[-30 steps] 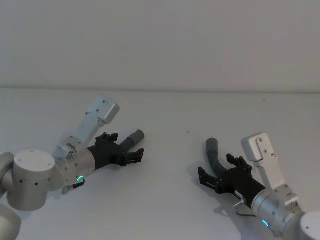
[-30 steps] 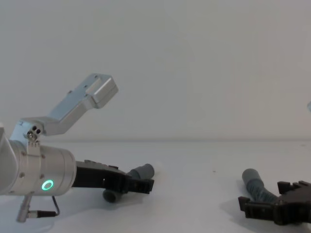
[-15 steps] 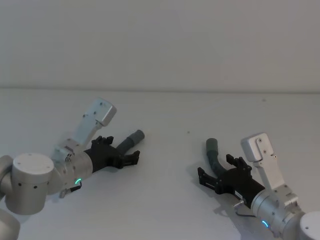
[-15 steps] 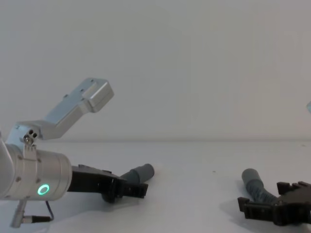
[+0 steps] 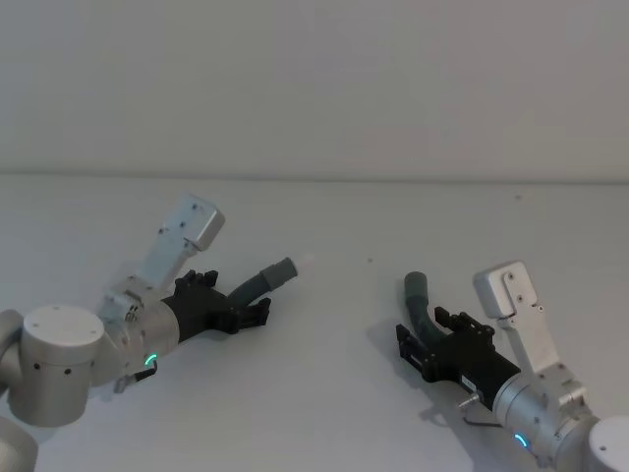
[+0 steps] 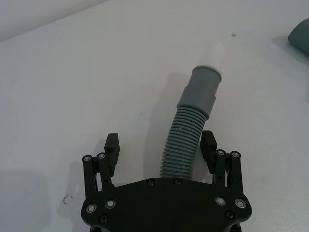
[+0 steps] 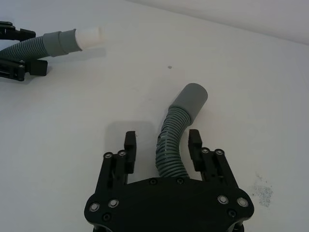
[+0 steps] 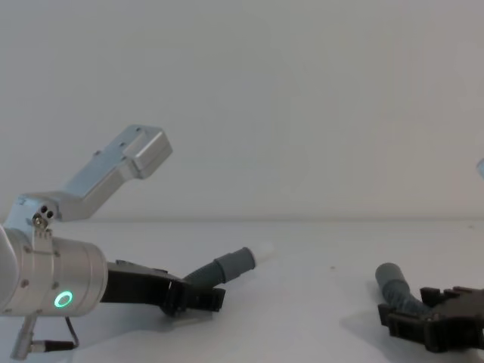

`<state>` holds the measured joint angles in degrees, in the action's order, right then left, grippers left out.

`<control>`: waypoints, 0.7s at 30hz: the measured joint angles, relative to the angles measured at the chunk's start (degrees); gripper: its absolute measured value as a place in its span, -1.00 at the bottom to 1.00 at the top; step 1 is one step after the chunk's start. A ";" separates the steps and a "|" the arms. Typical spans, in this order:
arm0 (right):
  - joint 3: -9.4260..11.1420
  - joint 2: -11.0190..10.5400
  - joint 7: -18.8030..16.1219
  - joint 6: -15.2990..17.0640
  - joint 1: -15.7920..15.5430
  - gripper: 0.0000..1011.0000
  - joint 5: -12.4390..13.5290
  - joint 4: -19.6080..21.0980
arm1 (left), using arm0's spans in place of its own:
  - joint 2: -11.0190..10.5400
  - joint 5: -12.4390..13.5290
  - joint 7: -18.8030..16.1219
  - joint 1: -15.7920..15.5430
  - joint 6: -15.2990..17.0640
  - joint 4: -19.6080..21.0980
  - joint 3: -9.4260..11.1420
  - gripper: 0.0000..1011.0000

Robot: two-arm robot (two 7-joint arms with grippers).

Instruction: Use both hands to pick up one end of the pipe from the table, align the ends, and insert them.

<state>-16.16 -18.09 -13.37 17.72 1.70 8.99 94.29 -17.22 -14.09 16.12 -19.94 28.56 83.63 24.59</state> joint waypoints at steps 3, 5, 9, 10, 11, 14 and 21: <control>0.00 0.00 0.00 0.00 0.00 0.11 0.00 0.00 | 0.02 0.01 -0.07 0.06 0.06 0.03 -0.05 0.98; 0.00 0.00 0.00 0.00 0.00 -0.06 0.00 0.00 | 0.03 0.01 -0.11 0.09 0.10 0.06 -0.08 0.98; 0.00 0.00 0.01 -0.01 0.00 -0.33 0.00 0.00 | 0.03 0.02 -0.18 0.15 0.15 0.09 -0.11 0.98; 0.00 0.00 0.01 -0.01 0.00 -0.34 0.00 0.01 | 0.03 0.03 -0.19 0.16 0.16 0.09 -0.12 0.98; 0.00 0.00 0.01 -0.01 0.00 -0.40 0.00 0.01 | 0.03 0.03 -0.20 0.17 0.18 0.10 -0.12 0.98; 0.00 0.00 0.01 -0.03 0.00 -0.56 0.00 0.02 | 0.02 0.04 -0.25 0.20 0.22 0.12 -0.14 0.98; 0.01 0.00 0.01 -0.05 0.00 -0.79 0.00 0.02 | 0.03 0.07 -0.30 0.23 0.28 0.13 -0.18 0.98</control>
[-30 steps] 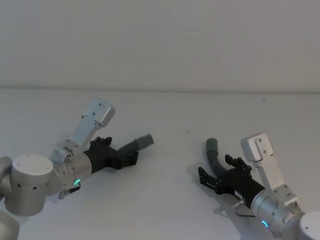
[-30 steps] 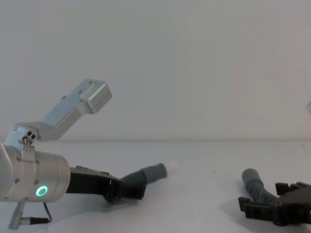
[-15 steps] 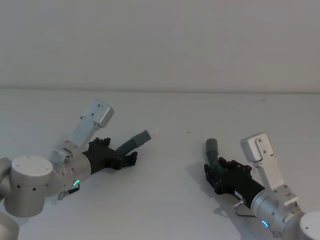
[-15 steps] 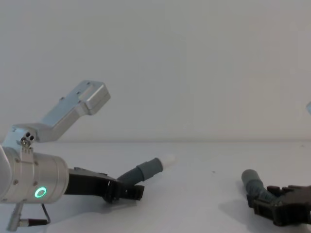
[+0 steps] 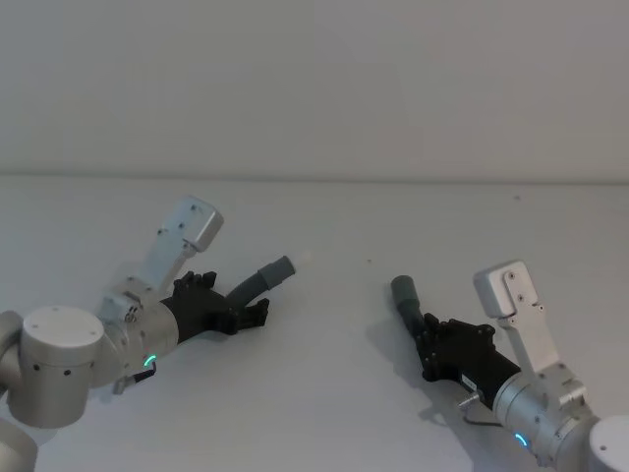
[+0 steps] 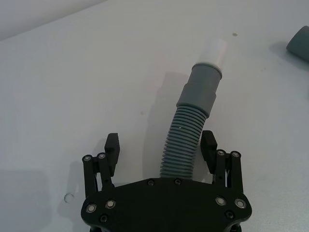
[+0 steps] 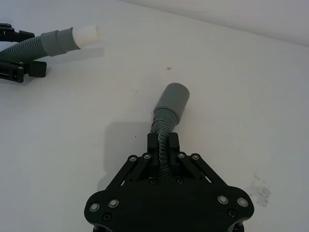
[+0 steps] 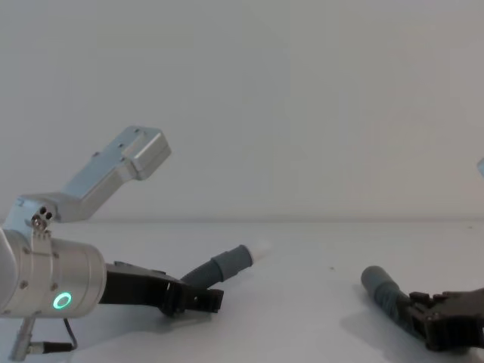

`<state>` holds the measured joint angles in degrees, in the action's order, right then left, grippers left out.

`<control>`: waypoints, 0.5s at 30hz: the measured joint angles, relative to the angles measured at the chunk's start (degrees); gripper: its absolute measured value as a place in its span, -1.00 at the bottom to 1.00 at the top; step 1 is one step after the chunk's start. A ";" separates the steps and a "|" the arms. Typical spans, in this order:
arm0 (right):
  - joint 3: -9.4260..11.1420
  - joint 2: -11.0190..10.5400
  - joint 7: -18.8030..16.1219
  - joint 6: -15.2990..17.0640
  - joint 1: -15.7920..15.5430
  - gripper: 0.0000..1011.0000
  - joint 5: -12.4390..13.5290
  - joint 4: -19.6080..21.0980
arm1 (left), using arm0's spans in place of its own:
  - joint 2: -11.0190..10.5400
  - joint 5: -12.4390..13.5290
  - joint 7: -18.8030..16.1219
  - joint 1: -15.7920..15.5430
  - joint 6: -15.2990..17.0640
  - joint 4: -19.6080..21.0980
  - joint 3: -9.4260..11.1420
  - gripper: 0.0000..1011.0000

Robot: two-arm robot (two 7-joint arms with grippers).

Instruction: Use both hands to pick up one end of the pipe from the table, align the ends, and insert them.

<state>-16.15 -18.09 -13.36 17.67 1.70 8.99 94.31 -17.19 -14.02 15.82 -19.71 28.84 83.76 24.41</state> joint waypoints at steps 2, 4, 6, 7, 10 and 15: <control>0.00 0.00 0.00 0.00 0.00 -0.80 0.00 0.00 | 0.00 0.00 0.00 0.00 0.01 0.00 0.00 0.97; 0.00 0.00 0.00 0.00 0.00 -0.82 0.00 0.00 | 0.00 0.02 -0.01 0.02 0.01 0.00 -0.01 0.96; -0.01 0.00 0.00 0.00 0.00 -0.82 0.00 0.00 | 0.00 0.02 -0.01 0.03 0.02 0.01 -0.03 0.94; -0.01 0.00 0.00 0.00 0.00 -0.82 0.00 0.00 | 0.00 0.02 -0.01 0.03 0.02 0.01 -0.03 0.94; -0.01 0.00 0.00 0.00 0.00 -0.83 0.00 0.00 | 0.00 0.03 -0.01 0.04 0.03 0.01 -0.02 0.92; -0.01 0.00 -0.01 0.00 0.00 -0.83 0.01 -0.02 | 0.00 0.02 -0.03 0.06 0.05 0.01 -0.02 0.87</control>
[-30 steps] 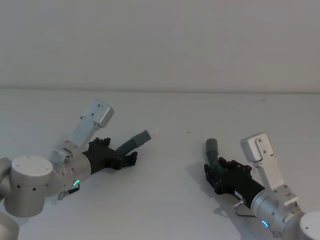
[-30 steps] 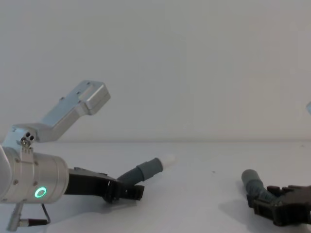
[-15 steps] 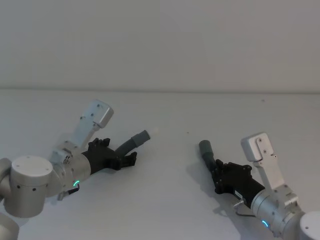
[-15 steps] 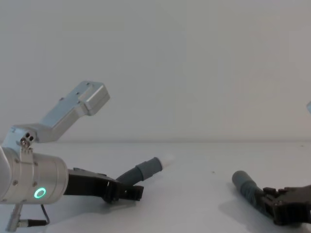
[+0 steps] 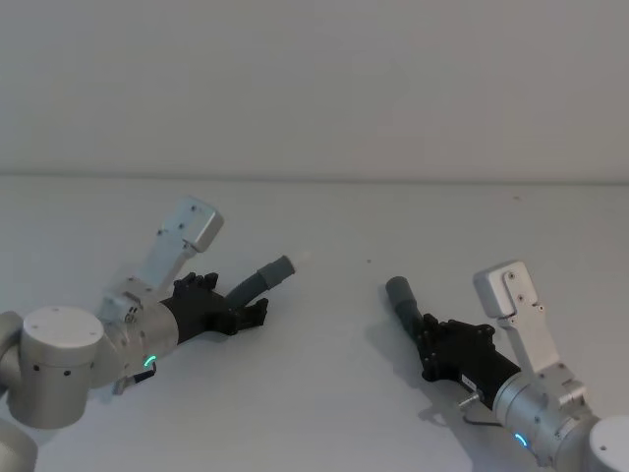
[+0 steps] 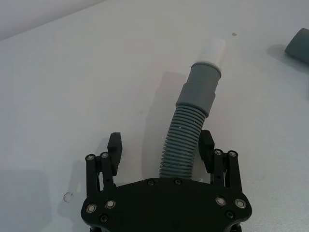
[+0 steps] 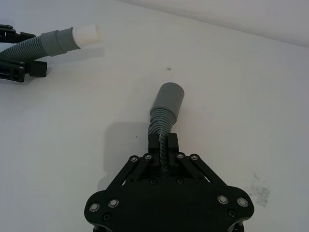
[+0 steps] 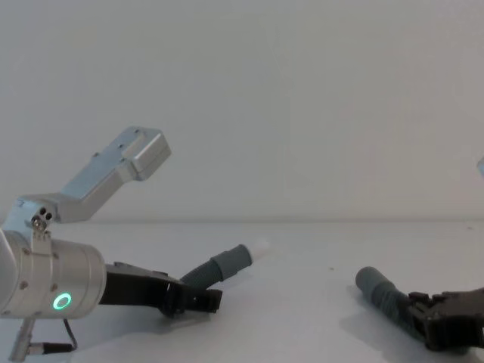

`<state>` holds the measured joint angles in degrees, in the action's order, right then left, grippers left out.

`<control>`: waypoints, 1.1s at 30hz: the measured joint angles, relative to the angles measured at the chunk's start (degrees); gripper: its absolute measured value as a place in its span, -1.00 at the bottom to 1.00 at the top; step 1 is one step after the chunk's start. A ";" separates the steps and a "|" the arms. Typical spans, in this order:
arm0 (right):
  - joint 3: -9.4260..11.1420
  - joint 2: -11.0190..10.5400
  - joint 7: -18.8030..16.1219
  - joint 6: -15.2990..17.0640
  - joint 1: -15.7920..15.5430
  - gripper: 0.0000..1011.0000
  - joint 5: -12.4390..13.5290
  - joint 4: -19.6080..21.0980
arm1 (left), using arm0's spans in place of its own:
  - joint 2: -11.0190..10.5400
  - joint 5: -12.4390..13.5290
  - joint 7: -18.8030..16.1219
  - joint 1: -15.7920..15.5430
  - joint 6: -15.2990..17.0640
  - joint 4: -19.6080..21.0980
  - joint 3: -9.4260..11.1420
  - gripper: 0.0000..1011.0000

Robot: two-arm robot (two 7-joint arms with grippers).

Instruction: Use both hands to pick up one end of the pipe from the table, align the ends, and insert them.

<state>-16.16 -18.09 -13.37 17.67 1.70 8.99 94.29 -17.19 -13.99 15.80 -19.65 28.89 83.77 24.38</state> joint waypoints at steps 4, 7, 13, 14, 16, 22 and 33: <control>0.00 0.00 0.00 0.01 0.00 -0.85 0.00 0.00 | 0.00 0.00 -0.01 0.00 0.01 -0.01 0.00 0.84; 0.00 0.00 0.00 0.02 0.00 -0.85 0.00 0.00 | 0.00 0.00 -0.02 0.00 0.03 -0.01 0.00 0.80; 0.00 0.00 0.00 0.03 0.00 -0.85 0.00 0.00 | 0.00 0.00 -0.04 0.00 0.04 -0.02 0.00 0.74; 0.00 0.00 0.00 0.03 0.00 -0.85 0.00 0.00 | 0.00 0.00 -0.04 0.01 0.04 -0.02 0.00 0.74; 0.00 0.00 0.00 0.03 0.00 -0.85 0.00 0.00 | 0.00 0.00 -0.04 0.00 0.04 -0.02 0.00 0.72; 0.00 0.00 0.00 0.03 0.00 -0.85 0.00 0.00 | 0.00 0.00 -0.07 0.00 0.04 -0.02 0.00 0.64; 0.00 0.00 0.00 0.03 0.00 -0.85 0.00 0.00 | 0.00 0.01 -0.07 0.00 0.04 -0.02 0.00 0.52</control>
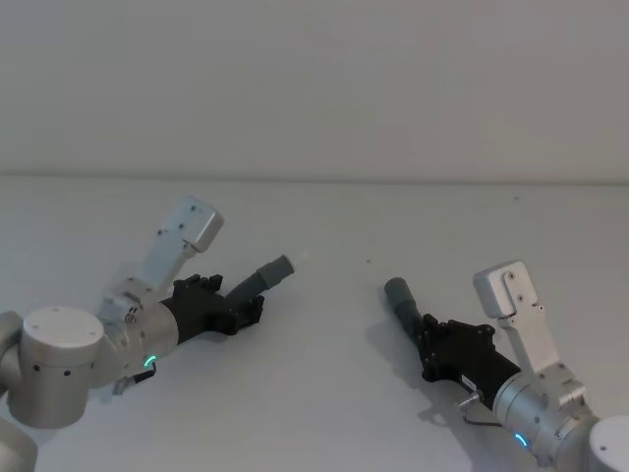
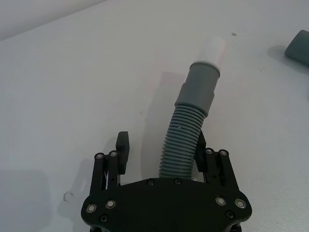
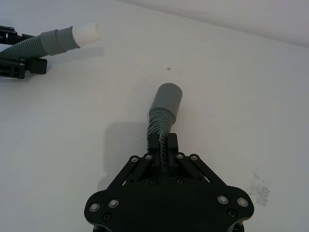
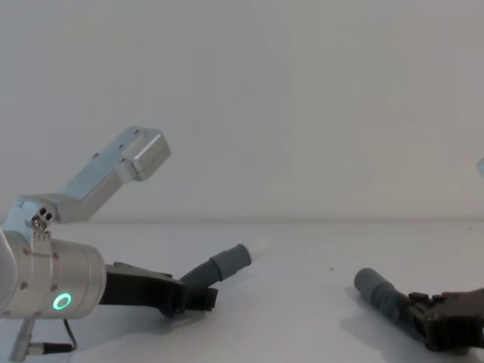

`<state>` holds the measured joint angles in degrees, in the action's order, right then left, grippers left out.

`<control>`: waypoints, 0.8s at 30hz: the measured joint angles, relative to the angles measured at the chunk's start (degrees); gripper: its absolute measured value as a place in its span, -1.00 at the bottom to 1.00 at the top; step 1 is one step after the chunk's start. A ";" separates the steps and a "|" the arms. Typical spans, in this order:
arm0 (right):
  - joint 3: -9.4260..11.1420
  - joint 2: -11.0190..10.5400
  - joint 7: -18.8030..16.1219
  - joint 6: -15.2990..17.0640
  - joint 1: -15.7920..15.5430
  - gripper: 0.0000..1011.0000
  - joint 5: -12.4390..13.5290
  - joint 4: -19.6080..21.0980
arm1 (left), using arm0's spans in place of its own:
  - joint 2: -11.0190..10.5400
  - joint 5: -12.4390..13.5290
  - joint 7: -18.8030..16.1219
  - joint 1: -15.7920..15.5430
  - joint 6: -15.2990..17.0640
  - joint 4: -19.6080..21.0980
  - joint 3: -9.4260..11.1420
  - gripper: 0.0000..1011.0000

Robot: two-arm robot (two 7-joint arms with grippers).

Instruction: Use both hands to pick up one end of the pipe from the table, align the ends, and insert them.

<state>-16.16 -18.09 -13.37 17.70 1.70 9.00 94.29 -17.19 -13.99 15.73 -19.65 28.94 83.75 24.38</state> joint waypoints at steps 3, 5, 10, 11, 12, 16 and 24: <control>0.00 0.00 0.00 0.00 0.00 -0.85 0.00 0.00 | 0.00 0.00 0.00 0.00 0.00 0.00 0.00 0.49; 0.00 0.00 0.00 0.00 0.00 -0.85 0.00 0.00 | 0.00 0.00 0.00 0.00 0.00 0.00 0.00 0.44; 0.00 0.00 0.00 0.00 0.00 -0.85 0.00 0.00 | 0.00 0.00 0.00 0.00 0.00 0.00 0.00 0.39; 0.00 0.00 0.00 0.00 0.00 -0.86 0.00 0.00 | 0.00 0.00 0.00 0.00 -0.01 0.00 0.00 0.38; 0.00 0.00 0.01 0.00 0.00 -0.85 0.00 0.00 | 0.00 0.00 0.00 0.00 0.00 0.00 0.00 0.36; 0.00 0.00 0.00 0.00 0.00 -0.85 0.00 0.01 | 0.00 0.00 0.00 0.00 0.00 0.00 0.00 0.31; 0.00 0.00 0.01 0.00 0.00 -0.86 0.00 0.01 | 0.00 0.00 0.00 0.00 -0.01 0.00 0.00 0.21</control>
<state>-16.16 -18.09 -13.36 17.70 1.70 9.00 94.30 -17.20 -13.99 15.73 -19.65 28.93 83.75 24.38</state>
